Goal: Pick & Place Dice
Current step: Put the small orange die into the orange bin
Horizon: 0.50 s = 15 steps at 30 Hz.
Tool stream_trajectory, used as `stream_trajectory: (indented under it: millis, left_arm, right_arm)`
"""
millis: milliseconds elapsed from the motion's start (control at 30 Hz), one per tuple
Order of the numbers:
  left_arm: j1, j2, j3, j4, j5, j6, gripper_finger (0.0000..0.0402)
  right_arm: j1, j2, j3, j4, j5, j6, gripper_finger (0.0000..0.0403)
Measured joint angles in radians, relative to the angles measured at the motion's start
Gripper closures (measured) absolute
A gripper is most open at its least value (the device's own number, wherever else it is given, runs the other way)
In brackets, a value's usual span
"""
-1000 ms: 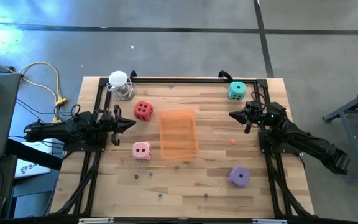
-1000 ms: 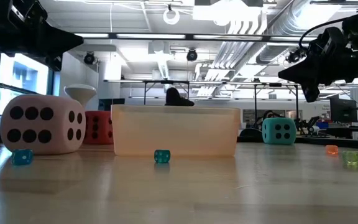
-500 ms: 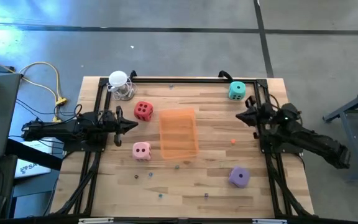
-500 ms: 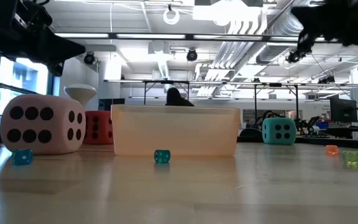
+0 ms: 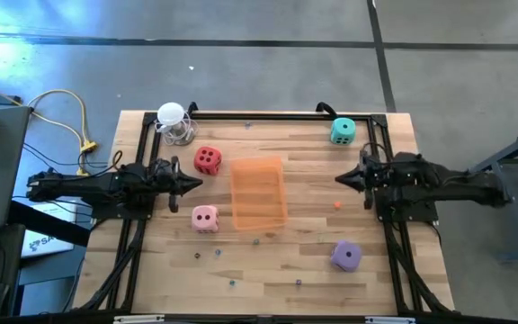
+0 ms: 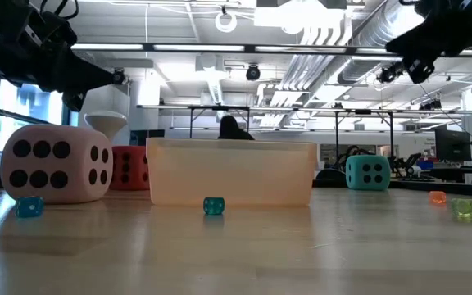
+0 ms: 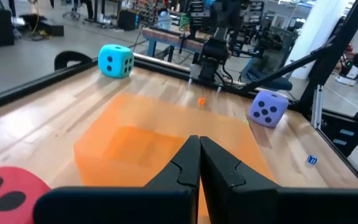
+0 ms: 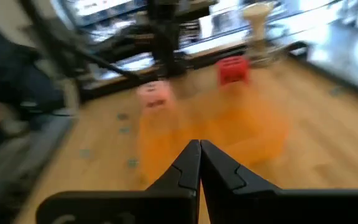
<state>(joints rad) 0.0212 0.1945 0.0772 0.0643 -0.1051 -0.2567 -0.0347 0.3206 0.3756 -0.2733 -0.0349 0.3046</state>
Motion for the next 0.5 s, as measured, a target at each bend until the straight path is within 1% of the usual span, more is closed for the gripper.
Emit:
stream_trajectory:
  millis: [67,133,200,267,333,400,467,500]
  left_arm:
    - [0.0,0.008,0.0,0.0,0.0,-0.004,0.0401]
    - [0.0,0.015,0.0,0.0,0.0,-0.005,0.0401]
    - [0.0,0.022,0.0,0.001,0.003,-0.007,0.0401]
    - [0.0,0.025,0.0,0.0,0.013,-0.007,0.0401]
    - [0.0,0.025,0.0,0.0,0.037,-0.007,0.0401]
    - [0.0,0.025,0.0,0.001,0.072,-0.007,0.0401]
    - [0.0,0.025,0.0,0.001,0.108,-0.007,0.0401]
    - [0.0,0.025,0.0,0.003,0.123,-0.006,0.0401]
  right_arm:
    - [0.076,0.043,-0.002,-0.002,0.018,0.027,0.0401]
    - [0.159,0.102,-0.003,0.035,0.077,0.027,0.0401]
    - [0.242,0.165,0.001,0.089,0.145,-0.004,0.0401]
    - [0.319,0.226,0.025,0.072,0.248,-0.018,0.0401]
    - [0.387,0.291,0.075,0.006,0.393,0.017,0.0401]
    - [0.447,0.361,0.129,-0.106,0.53,0.084,0.0401]
    - [0.492,0.425,0.183,-0.226,0.627,0.205,0.0401]
    - [0.507,0.456,0.204,-0.287,0.651,0.286,0.0401]
